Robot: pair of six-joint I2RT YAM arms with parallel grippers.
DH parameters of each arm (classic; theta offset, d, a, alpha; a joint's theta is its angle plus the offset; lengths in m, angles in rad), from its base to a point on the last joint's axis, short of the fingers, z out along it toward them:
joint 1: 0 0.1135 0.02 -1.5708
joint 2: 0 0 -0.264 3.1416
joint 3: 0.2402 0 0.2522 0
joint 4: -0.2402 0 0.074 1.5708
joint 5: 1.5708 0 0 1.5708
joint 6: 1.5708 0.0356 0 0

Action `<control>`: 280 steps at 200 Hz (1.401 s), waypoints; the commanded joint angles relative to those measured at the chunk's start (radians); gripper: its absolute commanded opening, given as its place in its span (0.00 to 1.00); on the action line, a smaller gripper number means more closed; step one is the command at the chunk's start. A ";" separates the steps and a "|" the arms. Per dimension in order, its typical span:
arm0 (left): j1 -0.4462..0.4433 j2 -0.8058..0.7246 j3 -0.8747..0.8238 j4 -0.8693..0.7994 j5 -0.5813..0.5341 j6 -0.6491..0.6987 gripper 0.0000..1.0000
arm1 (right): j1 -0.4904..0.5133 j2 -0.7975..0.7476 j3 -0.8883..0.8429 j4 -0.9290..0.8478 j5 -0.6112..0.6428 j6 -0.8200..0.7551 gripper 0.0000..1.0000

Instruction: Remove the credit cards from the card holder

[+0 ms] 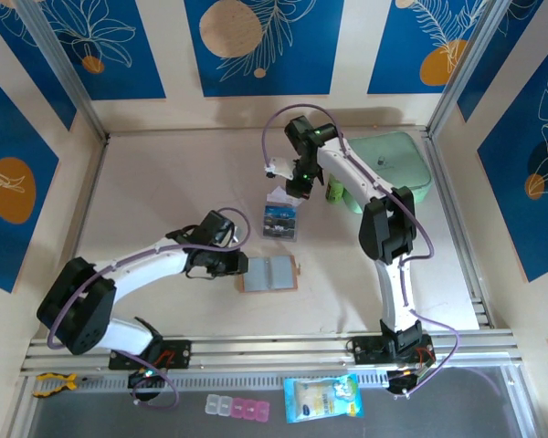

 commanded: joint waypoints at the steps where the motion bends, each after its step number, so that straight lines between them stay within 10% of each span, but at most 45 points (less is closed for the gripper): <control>1: 0.008 -0.026 0.014 -0.028 -0.029 -0.007 0.25 | -0.008 0.032 0.044 -0.024 -0.025 -0.038 0.00; 124: 0.025 -0.067 0.027 -0.079 -0.068 0.026 0.28 | -0.015 -0.047 -0.018 0.021 -0.029 0.010 0.19; 149: 0.049 -0.105 0.050 -0.147 -0.139 0.069 0.49 | -0.015 -0.118 -0.106 0.086 -0.036 0.071 0.21; 201: 0.078 -0.206 0.073 -0.248 -0.334 0.163 1.00 | 0.002 -0.315 -0.413 0.328 -0.043 0.274 0.52; 226: 0.088 -0.236 0.067 -0.258 -0.431 0.202 1.00 | 0.023 -0.404 -0.566 0.429 -0.034 0.341 0.99; 280: 0.108 -0.301 0.027 -0.227 -0.631 0.341 1.00 | 0.016 -0.569 -0.841 0.614 0.032 0.490 0.99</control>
